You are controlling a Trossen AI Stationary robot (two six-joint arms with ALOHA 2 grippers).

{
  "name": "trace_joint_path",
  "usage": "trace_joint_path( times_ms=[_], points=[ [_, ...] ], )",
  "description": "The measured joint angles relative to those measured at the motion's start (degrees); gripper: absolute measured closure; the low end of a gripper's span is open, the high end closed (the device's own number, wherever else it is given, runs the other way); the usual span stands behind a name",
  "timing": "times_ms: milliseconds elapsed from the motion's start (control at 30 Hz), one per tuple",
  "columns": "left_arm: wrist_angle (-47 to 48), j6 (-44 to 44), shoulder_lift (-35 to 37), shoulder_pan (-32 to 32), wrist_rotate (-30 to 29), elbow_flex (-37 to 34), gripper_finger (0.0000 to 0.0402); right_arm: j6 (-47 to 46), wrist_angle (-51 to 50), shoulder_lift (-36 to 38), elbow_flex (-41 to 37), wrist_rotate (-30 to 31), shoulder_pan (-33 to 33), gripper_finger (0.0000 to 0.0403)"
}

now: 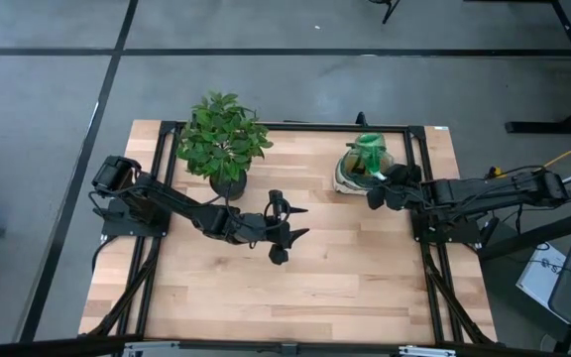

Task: Pick & Place Garden tools in Gardening bag
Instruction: Put the green spray bottle into the white gardening bag

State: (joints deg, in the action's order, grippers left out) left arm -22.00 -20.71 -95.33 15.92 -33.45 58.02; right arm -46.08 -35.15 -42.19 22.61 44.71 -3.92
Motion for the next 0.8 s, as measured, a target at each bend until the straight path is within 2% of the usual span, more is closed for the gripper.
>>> trace_joint_path(
  times_ms=[167,333,500,667,733,800],
  points=[
    [0.0,0.0,0.0,0.0,0.0,0.0,0.0162,0.0,1.3,0.0,0.0,-5.6,0.0,0.0189],
    [-0.1,0.0,0.0,0.0,0.0,0.0,0.0162,-0.2,1.1,0.2,2.3,-10.8,0.0,0.0143],
    [-0.1,0.0,0.0,0.0,0.0,0.0,0.0162,-0.2,-1.7,0.3,8.9,-13.2,0.0,0.0138],
    [-0.1,0.0,0.0,0.0,0.0,0.0,0.0162,-2.0,-10.5,0.3,18.1,-16.1,0.0,0.0151],
    [-0.1,0.0,0.0,0.0,0.0,0.0,0.0162,-1.1,-13.3,0.2,21.3,-14.1,0.0,0.0160],
    [-0.1,0.0,0.0,0.0,0.0,0.0,0.0162,1.9,-13.6,0.2,23.1,-8.6,0.0,0.0171]
  ],
)
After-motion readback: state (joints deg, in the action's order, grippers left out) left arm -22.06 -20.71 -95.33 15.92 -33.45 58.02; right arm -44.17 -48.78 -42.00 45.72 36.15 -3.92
